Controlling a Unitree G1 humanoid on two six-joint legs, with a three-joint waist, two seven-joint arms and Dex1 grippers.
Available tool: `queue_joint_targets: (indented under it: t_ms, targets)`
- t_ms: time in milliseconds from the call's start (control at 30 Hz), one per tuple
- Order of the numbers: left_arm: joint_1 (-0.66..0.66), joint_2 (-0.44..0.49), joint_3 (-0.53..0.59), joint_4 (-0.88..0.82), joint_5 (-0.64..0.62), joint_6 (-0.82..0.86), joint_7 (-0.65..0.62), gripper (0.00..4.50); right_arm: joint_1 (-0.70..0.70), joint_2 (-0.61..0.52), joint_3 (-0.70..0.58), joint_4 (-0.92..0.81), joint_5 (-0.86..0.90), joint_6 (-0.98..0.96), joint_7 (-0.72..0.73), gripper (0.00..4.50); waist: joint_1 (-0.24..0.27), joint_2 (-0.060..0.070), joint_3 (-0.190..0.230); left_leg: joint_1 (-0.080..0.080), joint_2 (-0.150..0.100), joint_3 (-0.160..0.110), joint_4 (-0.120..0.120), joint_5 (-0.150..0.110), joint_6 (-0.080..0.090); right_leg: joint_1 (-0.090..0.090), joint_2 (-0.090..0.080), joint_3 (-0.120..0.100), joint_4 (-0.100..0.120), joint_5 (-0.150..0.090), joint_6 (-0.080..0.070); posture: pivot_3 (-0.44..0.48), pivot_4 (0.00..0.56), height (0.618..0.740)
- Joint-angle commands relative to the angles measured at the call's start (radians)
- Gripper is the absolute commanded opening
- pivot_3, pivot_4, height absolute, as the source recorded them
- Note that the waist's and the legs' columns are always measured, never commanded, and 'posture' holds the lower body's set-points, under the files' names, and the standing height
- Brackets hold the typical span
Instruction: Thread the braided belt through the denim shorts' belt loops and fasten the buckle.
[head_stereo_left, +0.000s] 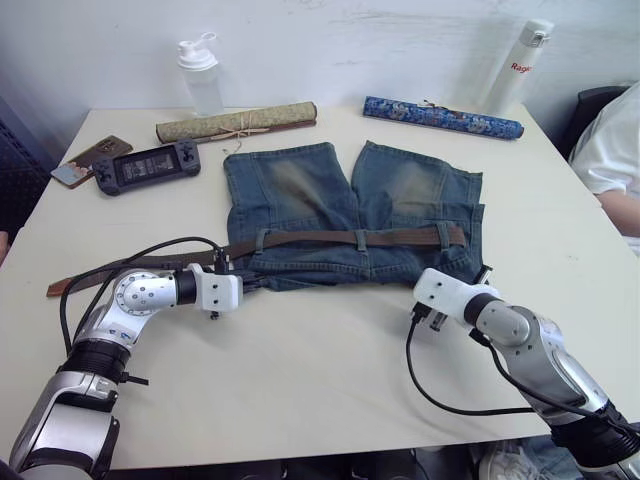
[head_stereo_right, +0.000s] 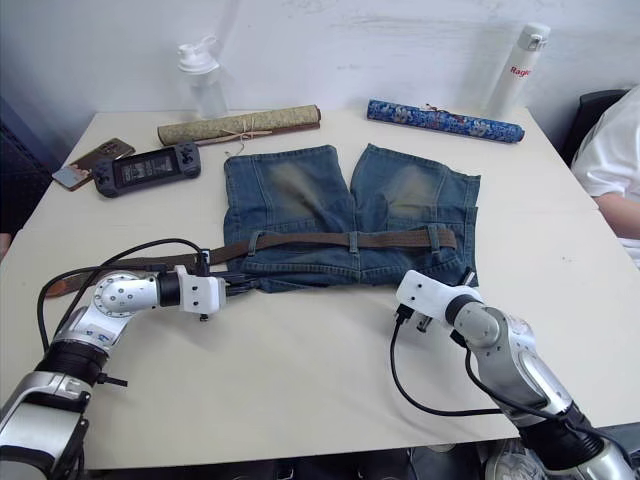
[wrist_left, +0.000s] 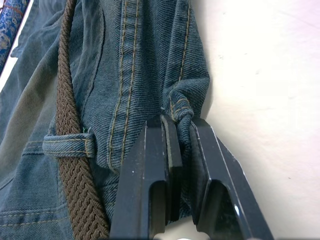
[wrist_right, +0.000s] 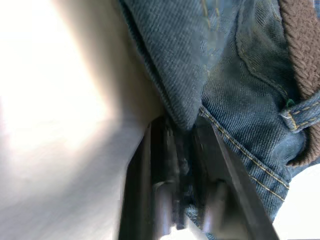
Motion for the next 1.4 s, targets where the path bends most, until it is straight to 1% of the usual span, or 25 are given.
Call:
queue_joint_targets:
  t_ms: [33, 67, 100, 133, 167, 200, 267, 300, 333, 400, 467, 567, 633, 667, 733, 767, 833, 900, 933, 967, 1100, 1233, 1300, 1333, 1400]
  targets:
    - [0.022, 0.007, 0.016, -0.032, -0.009, 0.018, 0.001, 1.25, 0.054, -0.007, -0.061, -0.019, 0.052, 0.064, 0.061, 2.34, 0.000, 0.000, 0.000, -0.001, 0.000, -0.001, 0.000, 0.000, 0.000, 0.000, 0.000, -0.001, -0.001, 0.000, 0.000, 0.000, 0.150, 0.717]
    - [0.032, 0.014, 0.022, -0.057, -0.028, 0.050, -0.013, 1.73, 0.059, -0.002, -0.094, -0.042, 0.085, 0.088, 0.081, 2.85, 0.000, 0.000, 0.000, -0.001, 0.000, -0.001, 0.000, 0.000, 0.000, 0.000, 0.000, -0.001, -0.001, 0.000, 0.000, 0.000, 0.150, 0.717]
    - [0.044, 0.020, 0.028, -0.087, -0.054, 0.084, -0.034, 2.13, 0.063, 0.001, -0.123, -0.063, 0.117, 0.109, 0.104, 3.24, -0.001, 0.000, 0.000, -0.001, 0.000, -0.001, 0.000, 0.000, 0.000, 0.000, 0.001, -0.002, -0.002, 0.000, 0.000, 0.000, 0.150, 0.717]
    - [0.063, 0.031, 0.037, -0.140, -0.109, 0.145, -0.078, 2.76, 0.067, -0.004, -0.160, -0.092, 0.166, 0.132, 0.143, 3.90, -0.003, 0.000, 0.000, -0.002, 0.000, -0.002, -0.001, 0.000, 0.000, 0.000, 0.001, -0.002, -0.002, 0.000, 0.000, 0.000, 0.150, 0.717]
    - [0.077, 0.041, 0.051, -0.198, -0.171, 0.213, -0.119, 3.08, 0.066, -0.014, -0.198, -0.118, 0.211, 0.151, 0.181, 4.23, -0.005, 0.001, 0.001, -0.002, 0.000, -0.002, -0.001, 0.000, 0.000, 0.000, 0.001, -0.003, -0.003, 0.000, 0.000, 0.000, 0.150, 0.717]
    - [0.088, 0.047, 0.062, -0.241, -0.211, 0.264, -0.145, 3.13, 0.065, -0.023, -0.222, -0.133, 0.240, 0.162, 0.206, 4.42, -0.008, 0.003, 0.002, -0.002, 0.000, -0.002, -0.001, 0.000, 0.000, 0.000, 0.001, -0.003, -0.003, 0.000, 0.000, 0.000, 0.150, 0.717]
    - [0.084, 0.079, 0.099, -0.331, -0.330, 0.426, -0.218, 3.13, 0.026, -0.047, -0.324, -0.162, 0.379, 0.260, 0.310, 4.42, -0.008, 0.006, 0.005, -0.002, 0.000, -0.002, -0.001, 0.000, 0.000, 0.000, 0.002, -0.003, -0.004, 0.000, 0.000, 0.000, 0.150, 0.717]
    - [0.078, 0.088, 0.111, -0.355, -0.364, 0.475, -0.240, 3.13, 0.011, -0.060, -0.354, -0.165, 0.424, 0.298, 0.345, 4.42, -0.009, 0.009, 0.010, -0.002, 0.000, -0.002, 0.000, 0.000, 0.000, 0.000, 0.002, -0.004, -0.003, 0.000, 0.001, 0.000, 0.150, 0.717]
    - [0.059, 0.103, 0.128, -0.377, -0.427, 0.586, -0.275, 3.13, -0.040, -0.070, -0.405, -0.138, 0.495, 0.357, 0.385, 4.42, -0.010, 0.011, 0.013, -0.003, 0.000, -0.002, 0.000, 0.000, 0.000, -0.001, 0.002, -0.004, -0.003, 0.000, 0.001, 0.000, 0.150, 0.717]
    - [0.000, 0.121, 0.158, -0.371, -0.518, 0.757, -0.337, 3.13, -0.160, -0.102, -0.456, -0.021, 0.589, 0.434, 0.443, 4.42, -0.014, 0.014, 0.016, -0.003, 0.000, -0.002, 0.000, 0.001, 0.000, -0.002, 0.002, -0.003, -0.002, 0.000, 0.001, 0.000, 0.150, 0.717]
    - [-0.039, 0.133, 0.165, -0.359, -0.557, 0.888, -0.378, 3.13, -0.250, -0.111, -0.468, 0.081, 0.634, 0.480, 0.448, 4.42, -0.016, 0.015, 0.018, -0.003, 0.000, -0.002, 0.000, 0.001, -0.001, -0.002, 0.003, -0.004, -0.001, 0.000, 0.001, 0.000, 0.150, 0.717]
    - [-0.161, 0.081, 0.198, -0.202, -0.573, 0.985, -0.374, 3.13, -0.467, -0.061, -0.464, 0.335, 0.650, 0.570, 0.370, 4.42, -0.017, 0.015, 0.018, -0.001, 0.000, 0.000, -0.001, 0.003, -0.003, -0.001, 0.005, -0.005, -0.002, 0.000, 0.001, 0.000, 0.150, 0.717]
    - [-0.239, 0.037, 0.209, -0.052, -0.541, 1.007, -0.335, 3.13, -0.560, -0.027, -0.461, 0.474, 0.645, 0.593, 0.323, 4.42, -0.016, 0.014, 0.018, -0.002, 0.000, 0.003, -0.001, 0.005, -0.002, -0.004, 0.010, -0.005, -0.001, 0.000, 0.001, 0.000, 0.150, 0.717]
    - [-0.271, 0.016, 0.211, 0.024, -0.524, 1.010, -0.326, 3.13, -0.592, -0.011, -0.455, 0.535, 0.644, 0.592, 0.310, 4.42, -0.015, 0.014, 0.018, -0.003, 0.000, 0.004, 0.000, 0.005, -0.002, -0.006, 0.011, -0.004, 0.004, 0.000, 0.001, 0.000, 0.150, 0.717]
    - [-0.328, -0.021, 0.204, 0.155, -0.489, 1.009, -0.314, 3.13, -0.650, 0.018, -0.452, 0.644, 0.650, 0.602, 0.288, 4.42, -0.014, 0.014, 0.018, -0.009, 0.000, 0.005, 0.002, 0.006, -0.002, -0.013, 0.012, -0.002, 0.007, 0.001, 0.001, 0.000, 0.150, 0.717]
    - [-0.351, -0.035, 0.202, 0.205, -0.476, 1.006, -0.316, 3.13, -0.673, 0.028, -0.452, 0.685, 0.657, 0.608, 0.285, 4.42, -0.015, 0.014, 0.018, -0.017, 0.000, 0.006, 0.005, 0.006, -0.002, -0.019, 0.012, -0.001, 0.010, 0.001, 0.002, 0.000, 0.150, 0.717]
    - [-0.397, -0.061, 0.206, 0.292, -0.457, 1.006, -0.323, 3.13, -0.706, 0.035, -0.435, 0.745, 0.668, 0.614, 0.301, 4.42, -0.015, 0.014, 0.018, -0.021, 0.001, 0.006, 0.008, 0.005, -0.002, -0.023, 0.014, -0.001, 0.011, 0.001, 0.002, 0.000, 0.150, 0.717]
    - [-0.433, -0.078, 0.203, 0.369, -0.430, 1.003, -0.337, 3.13, -0.733, 0.040, -0.416, 0.794, 0.674, 0.622, 0.317, 4.42, -0.017, 0.014, 0.018, -0.026, 0.001, 0.007, 0.010, 0.005, -0.002, -0.029, 0.014, -0.001, 0.012, 0.001, 0.003, 0.000, 0.150, 0.717]
    - [-0.447, -0.084, 0.202, 0.401, -0.418, 0.999, -0.341, 3.13, -0.743, 0.041, -0.407, 0.812, 0.675, 0.625, 0.325, 4.42, -0.019, 0.014, 0.018, -0.032, 0.001, 0.007, 0.012, 0.006, -0.002, -0.035, 0.014, 0.000, 0.014, 0.002, 0.003, 0.000, 0.150, 0.717]
    - [-0.460, -0.090, 0.196, 0.431, -0.405, 1.004, -0.361, 3.13, -0.756, 0.045, -0.403, 0.837, 0.678, 0.628, 0.329, 4.42, -0.020, 0.014, 0.018, -0.034, 0.001, 0.007, 0.013, 0.006, -0.002, -0.037, 0.015, 0.001, 0.015, 0.002, 0.003, 0.000, 0.150, 0.717]
    - [-0.503, -0.118, 0.185, 0.526, -0.351, 1.000, -0.380, 3.13, -0.787, 0.047, -0.366, 0.902, 0.689, 0.636, 0.371, 4.42, -0.031, 0.014, 0.018, -0.033, 0.000, 0.009, 0.012, 0.006, -0.001, -0.037, 0.015, 0.001, 0.015, 0.002, 0.003, 0.000, 0.150, 0.717]
    - [-0.513, -0.136, 0.172, 0.570, -0.296, 0.976, -0.393, 3.13, -0.803, 0.054, -0.335, 0.945, 0.685, 0.627, 0.398, 4.42, -0.033, 0.014, 0.018, -0.033, 0.000, 0.009, 0.013, 0.006, -0.001, -0.037, 0.015, 0.001, 0.015, 0.002, 0.003, 0.000, 0.150, 0.717]
    - [-0.510, -0.145, 0.165, 0.577, -0.275, 0.960, -0.410, 3.13, -0.806, 0.059, -0.331, 0.959, 0.684, 0.619, 0.404, 3.91, -0.033, 0.014, 0.018, -0.033, 0.001, 0.009, 0.013, 0.006, -0.001, -0.037, 0.015, 0.001, 0.015, 0.002, 0.003, 0.000, 0.150, 0.717]
    - [-0.511, -0.151, 0.168, 0.581, -0.269, 0.958, -0.409, 3.13, -0.809, 0.061, -0.329, 0.968, 0.681, 0.611, 0.403, 3.57, -0.033, 0.014, 0.018, -0.033, 0.001, 0.009, 0.013, 0.006, -0.001, -0.037, 0.015, 0.001, 0.015, 0.002, 0.003, 0.000, 0.150, 0.717]
    - [-0.517, -0.161, 0.183, 0.588, -0.265, 0.961, -0.396, 3.13, -0.812, 0.062, -0.326, 0.976, 0.681, 0.602, 0.408, 2.64, -0.033, 0.014, 0.018, -0.033, 0.001, 0.009, 0.013, 0.006, -0.001, -0.037, 0.015, 0.001, 0.015, 0.002, 0.003, 0.000, 0.150, 0.717]
